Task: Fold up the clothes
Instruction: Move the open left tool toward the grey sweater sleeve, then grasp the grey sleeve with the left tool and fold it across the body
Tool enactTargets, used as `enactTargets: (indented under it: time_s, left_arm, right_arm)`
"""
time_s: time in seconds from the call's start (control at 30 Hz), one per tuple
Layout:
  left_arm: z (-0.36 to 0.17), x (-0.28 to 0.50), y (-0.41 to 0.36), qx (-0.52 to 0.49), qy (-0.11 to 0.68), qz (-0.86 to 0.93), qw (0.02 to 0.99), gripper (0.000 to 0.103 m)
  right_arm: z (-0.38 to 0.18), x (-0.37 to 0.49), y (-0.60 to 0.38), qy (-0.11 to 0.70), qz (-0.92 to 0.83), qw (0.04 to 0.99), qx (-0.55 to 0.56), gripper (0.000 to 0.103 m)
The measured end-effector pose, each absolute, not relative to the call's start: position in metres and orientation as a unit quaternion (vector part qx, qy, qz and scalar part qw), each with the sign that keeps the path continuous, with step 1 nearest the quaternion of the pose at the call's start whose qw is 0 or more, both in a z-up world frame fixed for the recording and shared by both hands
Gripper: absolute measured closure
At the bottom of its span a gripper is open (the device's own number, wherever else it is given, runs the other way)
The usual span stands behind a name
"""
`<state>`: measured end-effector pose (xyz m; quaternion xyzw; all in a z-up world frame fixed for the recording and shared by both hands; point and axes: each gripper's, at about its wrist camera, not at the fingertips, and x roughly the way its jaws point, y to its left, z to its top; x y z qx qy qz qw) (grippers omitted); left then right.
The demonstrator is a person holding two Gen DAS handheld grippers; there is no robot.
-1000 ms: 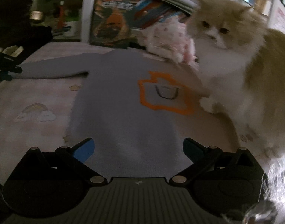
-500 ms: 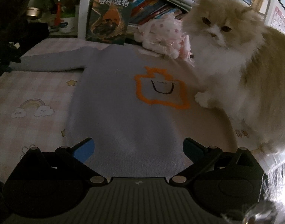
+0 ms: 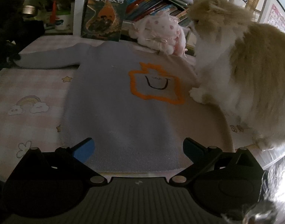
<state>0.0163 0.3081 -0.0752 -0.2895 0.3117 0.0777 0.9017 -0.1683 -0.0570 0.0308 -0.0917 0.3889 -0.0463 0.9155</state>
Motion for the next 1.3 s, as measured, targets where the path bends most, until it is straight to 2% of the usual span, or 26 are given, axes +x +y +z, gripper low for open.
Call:
enactTargets:
  time_s: [0.33,0.37,0.47,0.67,0.87,1.13,1.3]
  left_arm:
    - [-0.082,0.022,0.325,-0.348,0.301,0.119,0.880,0.067]
    - [-0.082,0.022,0.327,-0.352,0.300,0.124,0.878,0.072]
    - [-0.083,0.023,0.333,-0.364,0.298,0.142,0.871,0.099]
    - [-0.064,0.025,0.324,-0.373,0.280,0.114,0.877,0.100]
    - [-0.013,0.051,0.236,-0.307,0.238,-0.013,0.921,0.100]
    - [0.011,0.096,0.078,-0.262,0.230,-0.112,0.931,0.100]
    - [-0.026,0.108,0.002,-0.236,0.253,-0.110,0.932,0.100]
  right_arm:
    - [0.031,-0.171,-0.066,0.391,-0.063,0.915,-0.083,0.001]
    - [0.031,-0.171,-0.067,0.392,-0.063,0.914,-0.082,0.001]
    - [0.031,-0.169,-0.067,0.392,-0.058,0.914,-0.084,0.001]
    - [0.029,-0.165,-0.074,0.389,-0.045,0.916,-0.087,0.001]
    - [0.027,-0.160,-0.089,0.384,-0.025,0.920,-0.075,0.001]
    - [0.026,-0.152,-0.137,0.373,0.024,0.925,-0.069,0.001]
    - [0.023,-0.149,-0.185,0.364,0.051,0.928,-0.054,0.001]
